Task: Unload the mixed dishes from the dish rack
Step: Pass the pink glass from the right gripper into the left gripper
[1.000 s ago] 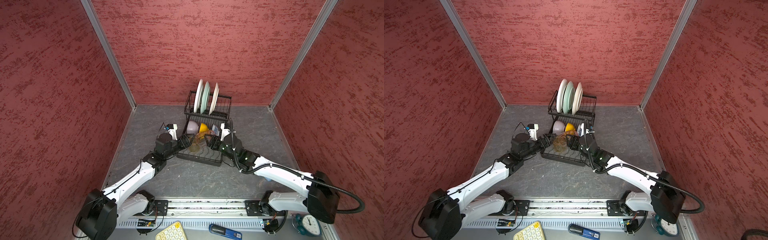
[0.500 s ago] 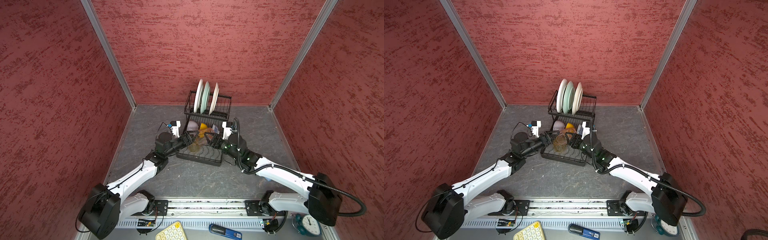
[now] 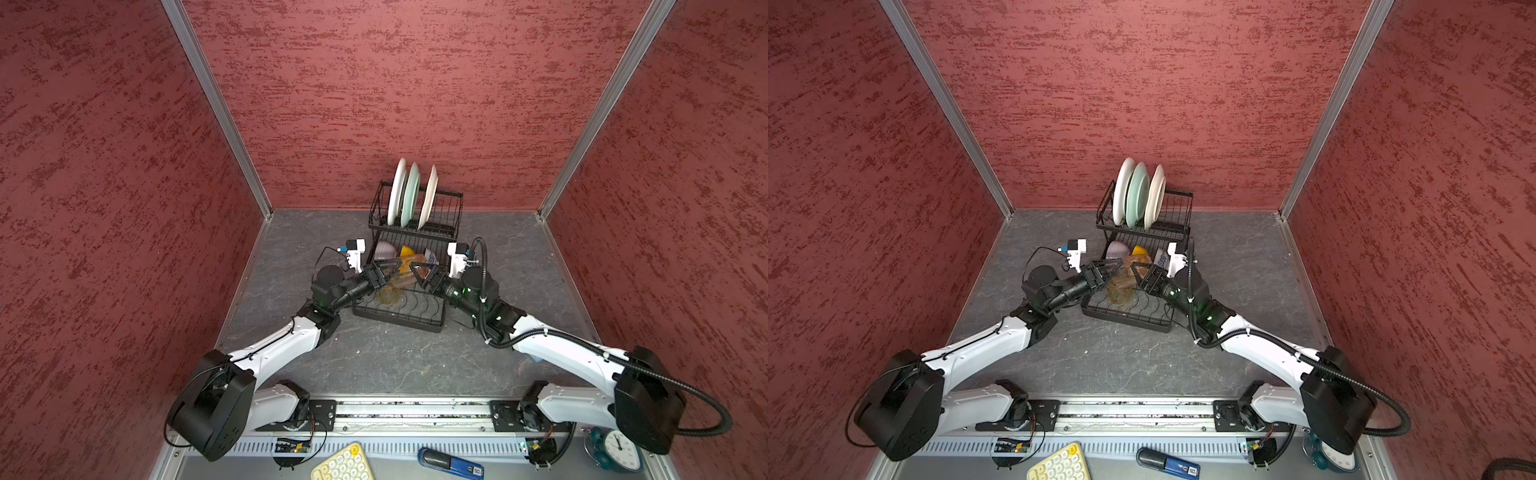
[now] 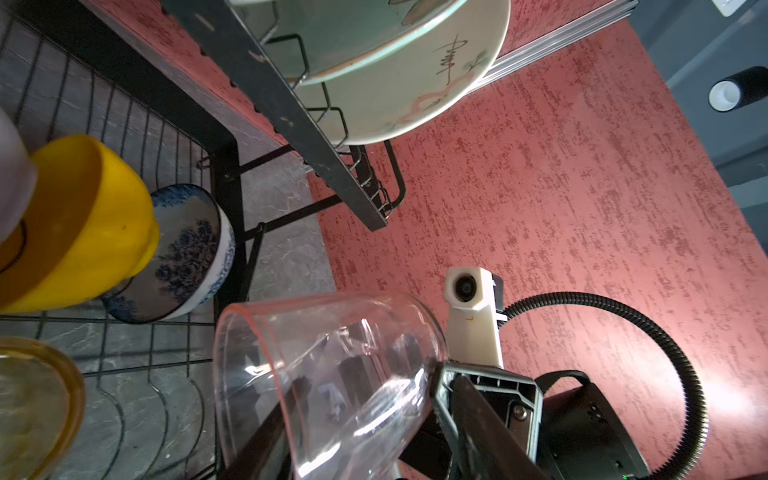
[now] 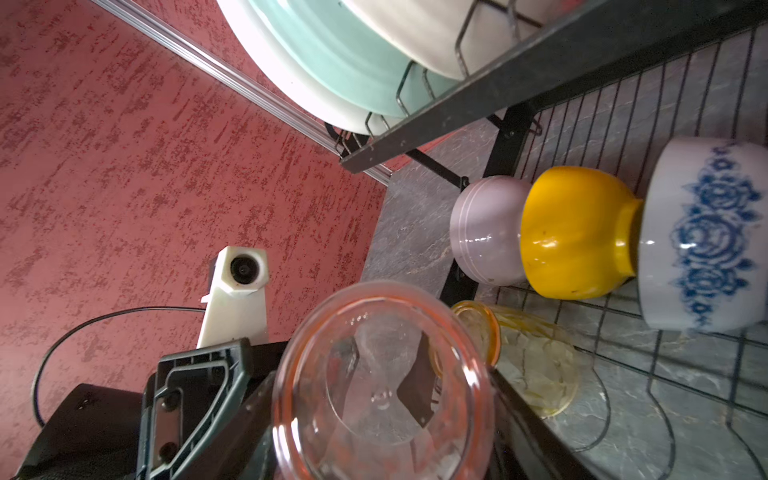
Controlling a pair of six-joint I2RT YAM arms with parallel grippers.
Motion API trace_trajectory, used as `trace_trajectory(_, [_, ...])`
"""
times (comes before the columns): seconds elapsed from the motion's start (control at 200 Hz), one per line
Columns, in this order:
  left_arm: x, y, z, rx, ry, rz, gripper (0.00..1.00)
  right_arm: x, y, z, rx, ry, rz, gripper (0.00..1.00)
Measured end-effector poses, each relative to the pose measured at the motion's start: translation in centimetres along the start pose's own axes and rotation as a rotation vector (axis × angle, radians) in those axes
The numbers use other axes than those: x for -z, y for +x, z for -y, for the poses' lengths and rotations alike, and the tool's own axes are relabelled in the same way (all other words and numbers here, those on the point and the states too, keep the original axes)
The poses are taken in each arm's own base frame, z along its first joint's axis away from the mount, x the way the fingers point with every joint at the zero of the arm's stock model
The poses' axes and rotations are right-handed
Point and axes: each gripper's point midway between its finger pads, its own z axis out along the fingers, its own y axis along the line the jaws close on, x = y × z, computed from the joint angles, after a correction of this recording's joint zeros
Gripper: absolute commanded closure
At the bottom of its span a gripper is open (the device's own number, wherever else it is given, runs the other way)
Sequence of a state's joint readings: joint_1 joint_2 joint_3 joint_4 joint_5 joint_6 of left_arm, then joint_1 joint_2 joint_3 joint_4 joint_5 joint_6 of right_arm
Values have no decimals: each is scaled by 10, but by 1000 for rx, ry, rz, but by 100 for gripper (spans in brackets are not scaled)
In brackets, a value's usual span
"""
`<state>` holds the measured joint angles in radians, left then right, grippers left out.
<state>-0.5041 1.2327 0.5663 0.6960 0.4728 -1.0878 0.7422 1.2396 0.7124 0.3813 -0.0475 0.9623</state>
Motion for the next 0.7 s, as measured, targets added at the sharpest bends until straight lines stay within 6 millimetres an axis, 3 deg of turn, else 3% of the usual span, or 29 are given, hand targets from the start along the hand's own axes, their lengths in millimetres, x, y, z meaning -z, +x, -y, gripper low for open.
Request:
trace_trajectory(0.235, [-4,4,0,38,41,-21,67,0,-5,-1,-34,-31,-21,53])
trace_trajectory(0.396, [-3,4,1,46,46,-23,72,-1,-3,-4,-52,-54,-37,52])
trace_trajectory(0.496, [-3,2,1,54,49,-18,85,-4,-4,-2,-84,-58,-40,51])
trace_trajectory(0.601, [-1,-1,9,52,77,-7,88,-5,-5,-4,-122,-76,-46,44])
trace_trajectory(0.701, [0,-2,12,48,84,-3,98,-4,-6,-6,-125,-90,-50,37])
